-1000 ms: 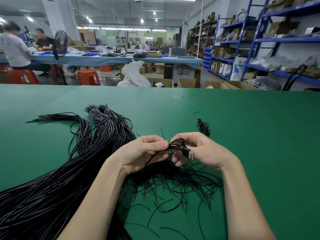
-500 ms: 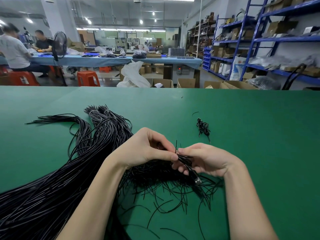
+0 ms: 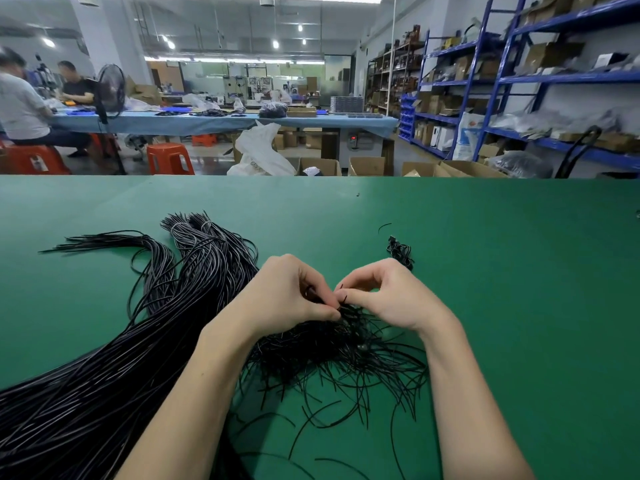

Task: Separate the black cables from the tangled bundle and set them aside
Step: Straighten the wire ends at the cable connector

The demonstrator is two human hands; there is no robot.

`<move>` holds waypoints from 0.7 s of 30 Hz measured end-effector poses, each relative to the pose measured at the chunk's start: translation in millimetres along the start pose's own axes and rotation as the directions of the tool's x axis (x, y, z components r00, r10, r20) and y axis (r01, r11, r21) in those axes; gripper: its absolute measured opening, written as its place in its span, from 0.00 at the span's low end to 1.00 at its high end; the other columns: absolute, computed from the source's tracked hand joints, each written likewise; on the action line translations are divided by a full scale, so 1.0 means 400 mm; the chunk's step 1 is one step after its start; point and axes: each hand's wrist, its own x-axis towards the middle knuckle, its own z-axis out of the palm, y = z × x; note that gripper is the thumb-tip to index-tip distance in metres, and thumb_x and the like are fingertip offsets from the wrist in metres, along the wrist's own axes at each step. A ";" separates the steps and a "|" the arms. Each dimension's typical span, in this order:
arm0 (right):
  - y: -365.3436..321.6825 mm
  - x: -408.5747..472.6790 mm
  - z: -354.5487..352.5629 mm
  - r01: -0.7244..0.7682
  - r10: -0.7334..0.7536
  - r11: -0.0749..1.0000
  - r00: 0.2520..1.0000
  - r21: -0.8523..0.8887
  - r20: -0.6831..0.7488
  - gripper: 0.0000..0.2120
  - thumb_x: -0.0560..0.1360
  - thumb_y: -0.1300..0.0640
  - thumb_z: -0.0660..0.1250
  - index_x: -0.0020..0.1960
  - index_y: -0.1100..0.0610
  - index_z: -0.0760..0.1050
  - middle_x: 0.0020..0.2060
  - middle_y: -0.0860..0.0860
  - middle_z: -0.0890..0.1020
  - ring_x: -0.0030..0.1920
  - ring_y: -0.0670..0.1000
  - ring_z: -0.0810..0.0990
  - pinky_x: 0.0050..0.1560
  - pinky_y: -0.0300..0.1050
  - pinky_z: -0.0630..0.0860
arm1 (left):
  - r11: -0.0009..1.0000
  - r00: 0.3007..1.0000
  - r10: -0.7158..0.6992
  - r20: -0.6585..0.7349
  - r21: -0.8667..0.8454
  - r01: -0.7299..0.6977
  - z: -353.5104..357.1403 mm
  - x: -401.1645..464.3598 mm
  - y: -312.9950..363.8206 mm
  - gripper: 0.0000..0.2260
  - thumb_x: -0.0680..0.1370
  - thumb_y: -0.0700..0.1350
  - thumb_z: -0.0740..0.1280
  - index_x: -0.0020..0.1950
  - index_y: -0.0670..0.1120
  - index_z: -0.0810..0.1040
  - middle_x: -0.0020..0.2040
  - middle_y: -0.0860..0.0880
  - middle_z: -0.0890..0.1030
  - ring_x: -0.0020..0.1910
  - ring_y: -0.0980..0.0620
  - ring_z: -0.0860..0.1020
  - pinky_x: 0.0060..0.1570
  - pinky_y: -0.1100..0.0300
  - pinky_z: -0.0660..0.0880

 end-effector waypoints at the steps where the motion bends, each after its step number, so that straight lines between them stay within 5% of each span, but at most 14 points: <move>1: -0.006 0.003 0.008 0.031 -0.034 0.998 0.998 -0.056 -0.060 0.02 0.74 0.53 0.76 0.43 0.49 0.88 0.40 0.43 0.87 0.44 0.41 0.83 0.50 0.39 0.77 | 1.000 0.998 -0.021 -0.053 0.018 0.022 0.000 0.000 -0.001 0.05 0.67 0.47 0.82 0.36 0.53 0.88 0.34 0.55 0.85 0.35 0.56 0.82 0.40 0.64 0.77; 6: -0.033 0.024 0.058 0.153 -0.201 0.969 0.944 -0.193 -0.261 0.02 0.75 0.54 0.77 0.45 0.49 0.88 0.42 0.43 0.80 0.41 0.37 0.76 0.37 0.28 0.68 | 0.994 0.963 -0.098 -0.249 0.029 0.108 -0.005 -0.001 -0.002 0.05 0.66 0.45 0.82 0.34 0.51 0.87 0.30 0.56 0.83 0.27 0.65 0.76 0.32 0.75 0.69; 11: -0.025 0.022 0.063 0.221 -0.235 0.972 0.911 -0.079 -0.338 0.02 0.74 0.55 0.77 0.45 0.49 0.89 0.41 0.43 0.80 0.40 0.41 0.81 0.38 0.37 0.78 | 0.977 0.901 -0.207 -0.382 -0.124 0.172 0.003 0.004 -0.001 0.06 0.65 0.47 0.83 0.35 0.52 0.87 0.30 0.56 0.83 0.29 0.63 0.78 0.30 0.74 0.69; 14: -0.024 0.020 0.069 0.252 -0.252 0.967 0.900 -0.047 -0.357 0.04 0.74 0.58 0.78 0.44 0.49 0.88 0.41 0.45 0.80 0.40 0.46 0.82 0.38 0.51 0.82 | 0.950 0.888 -0.273 -0.371 -0.250 0.187 0.011 0.009 -0.007 0.07 0.65 0.46 0.83 0.35 0.50 0.85 0.33 0.54 0.85 0.33 0.56 0.82 0.36 0.68 0.75; 21: -0.018 0.017 0.074 0.327 -0.293 0.945 0.868 0.015 -0.401 0.05 0.73 0.61 0.78 0.46 0.52 0.89 0.41 0.48 0.80 0.42 0.41 0.80 0.37 0.30 0.76 | 0.870 0.880 -0.350 -0.321 -0.461 0.178 0.014 0.010 -0.013 0.09 0.64 0.42 0.83 0.35 0.49 0.84 0.40 0.41 0.85 0.37 0.51 0.78 0.50 0.45 0.80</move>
